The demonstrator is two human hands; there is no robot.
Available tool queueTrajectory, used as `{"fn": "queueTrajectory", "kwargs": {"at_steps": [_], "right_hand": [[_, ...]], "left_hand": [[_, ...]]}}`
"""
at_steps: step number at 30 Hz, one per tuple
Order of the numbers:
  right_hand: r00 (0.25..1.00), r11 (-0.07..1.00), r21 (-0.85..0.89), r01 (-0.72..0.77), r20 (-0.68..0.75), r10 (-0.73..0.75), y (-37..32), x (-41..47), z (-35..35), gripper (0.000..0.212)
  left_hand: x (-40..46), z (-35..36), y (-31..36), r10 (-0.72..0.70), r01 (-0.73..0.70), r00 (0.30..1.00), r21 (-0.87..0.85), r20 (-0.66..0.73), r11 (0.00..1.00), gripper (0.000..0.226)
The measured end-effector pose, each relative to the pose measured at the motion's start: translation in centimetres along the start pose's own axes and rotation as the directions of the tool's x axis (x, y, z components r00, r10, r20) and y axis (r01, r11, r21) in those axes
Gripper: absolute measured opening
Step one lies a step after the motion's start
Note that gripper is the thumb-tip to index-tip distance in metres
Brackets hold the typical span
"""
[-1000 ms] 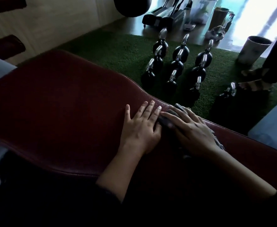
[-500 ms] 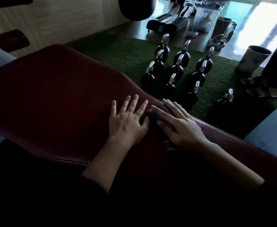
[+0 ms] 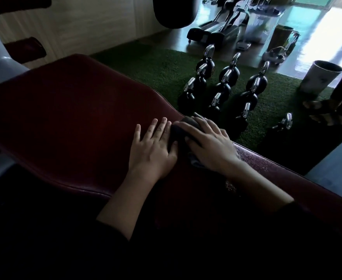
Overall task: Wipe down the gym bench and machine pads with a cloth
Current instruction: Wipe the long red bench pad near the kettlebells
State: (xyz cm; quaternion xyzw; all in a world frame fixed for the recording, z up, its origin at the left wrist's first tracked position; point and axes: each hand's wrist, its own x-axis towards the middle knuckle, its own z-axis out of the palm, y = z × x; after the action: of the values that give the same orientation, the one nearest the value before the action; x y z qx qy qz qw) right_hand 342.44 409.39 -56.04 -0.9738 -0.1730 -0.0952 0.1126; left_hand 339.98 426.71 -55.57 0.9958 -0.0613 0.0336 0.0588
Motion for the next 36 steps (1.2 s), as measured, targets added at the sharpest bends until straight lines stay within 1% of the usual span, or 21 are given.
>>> {"fn": "queueTrajectory", "kwargs": {"at_steps": [2, 4, 5, 7, 8, 10, 12, 14, 17, 20, 22, 24, 25, 27, 28, 30, 32, 34, 36], "right_hand": [[0.999, 0.998, 0.053, -0.022, 0.042, 0.019, 1.8, 1.7, 0.0, 0.048], [0.993, 0.991, 0.109, -0.081, 0.09, 0.071, 4.2, 1.8, -0.3, 0.048], [0.99, 0.987, 0.107, -0.116, 0.099, 0.105, 5.2, 1.1, -0.6, 0.047], [0.984, 0.986, 0.048, -0.157, 0.092, 0.152, 6.3, -1.4, -1.0, 0.044], [0.985, 0.988, 0.009, -0.153, 0.078, 0.152, 6.2, -3.0, -1.2, 0.044], [0.994, 0.993, -0.067, -0.099, 0.043, 0.102, 4.4, -5.9, -1.4, 0.05], [0.998, 0.995, -0.095, -0.034, 0.044, 0.038, 1.7, -7.2, -1.2, 0.053], [0.998, 0.997, -0.079, 0.008, 0.065, -0.003, -0.4, -6.2, -0.7, 0.052], [1.0, 1.0, -0.002, 0.006, 0.026, -0.006, -1.2, -1.8, 0.1, 0.051], [0.998, 0.997, 0.052, -0.059, 0.034, 0.057, 0.6, 2.1, 0.4, 0.048], [0.988, 0.988, 0.064, -0.143, 0.064, 0.139, 2.4, 2.3, 0.1, 0.046], [0.98, 0.982, 0.034, -0.188, 0.073, 0.185, 4.0, 0.7, -0.7, 0.047], [0.981, 0.983, -0.005, -0.186, 0.061, 0.186, 4.5, -0.5, -1.0, 0.049], [0.991, 0.983, -0.126, -0.13, 0.022, 0.134, 4.2, -3.3, -1.1, 0.054], [0.994, 0.982, -0.155, -0.109, 0.008, 0.112, 3.3, -4.6, -1.0, 0.054], [0.997, 0.986, -0.148, -0.078, -0.027, 0.075, 1.0, -5.9, -0.7, 0.052], [0.997, 0.993, -0.098, -0.066, -0.043, 0.062, -1.2, -5.4, -0.3, 0.05], [0.997, 0.997, -0.043, -0.067, -0.046, 0.065, -2.3, -3.2, 0.0, 0.052], [0.996, 0.996, -0.043, -0.072, -0.047, 0.07, -2.0, -0.1, 0.4, 0.051]], "left_hand": [[0.0, -0.1, 0.0, -0.002, 0.002, 1.0, 0.006, 0.003, 1.0, 0.062], [-0.1, -0.1, 0.0, -0.001, 0.0, 1.0, 0.011, 0.013, 1.0, 0.062], [-0.2, -0.1, 0.0, 0.002, -0.002, 1.0, 0.01, 0.017, 1.0, 0.062], [-0.3, 0.0, 0.0, 0.005, -0.005, 1.0, 0.004, 0.02, 1.0, 0.062], [-0.3, 0.0, 0.0, 0.004, -0.004, 1.0, 0.002, 0.019, 1.0, 0.062], [-0.3, 0.1, 0.0, 0.0, 0.0, 1.0, -0.001, 0.015, 1.0, 0.062], [-0.3, 0.0, 0.0, -0.001, 0.002, 1.0, -0.01, 0.011, 1.0, 0.061], [-0.3, -0.1, 0.0, 0.005, -0.004, 1.0, -0.013, 0.009, 1.0, 0.06], [-0.4, -0.1, -0.1, 0.015, -0.015, 1.0, -0.018, -0.007, 1.0, 0.058], [-0.3, -0.1, -0.1, 0.002, -0.003, 1.0, -0.046, -0.024, 0.999, 0.058], [-0.3, 0.0, -0.1, 0.001, -0.001, 1.0, -0.041, -0.02, 0.999, 0.058], [-0.4, 0.0, -0.1, 0.0, -0.001, 1.0, -0.039, -0.019, 0.999, 0.058], [-0.4, 0.0, -0.1, 0.0, -0.001, 1.0, -0.038, -0.021, 0.999, 0.058], [-0.4, 0.1, 0.0, 0.0, -0.001, 1.0, -0.037, -0.027, 0.999, 0.058], [-0.4, 0.1, 0.0, -0.002, 0.001, 1.0, -0.038, -0.026, 0.999, 0.058], [-0.4, 0.0, 0.0, -0.004, 0.003, 1.0, -0.036, -0.018, 0.999, 0.058], [-0.3, -0.1, 0.0, -0.003, 0.002, 1.0, -0.021, -0.007, 1.0, 0.058], [-0.3, 0.0, -0.1, -0.003, 0.003, 1.0, -0.018, -0.003, 1.0, 0.059], [-0.2, -0.1, -0.1, -0.012, 0.011, 1.0, -0.039, -0.01, 0.999, 0.059]]}}
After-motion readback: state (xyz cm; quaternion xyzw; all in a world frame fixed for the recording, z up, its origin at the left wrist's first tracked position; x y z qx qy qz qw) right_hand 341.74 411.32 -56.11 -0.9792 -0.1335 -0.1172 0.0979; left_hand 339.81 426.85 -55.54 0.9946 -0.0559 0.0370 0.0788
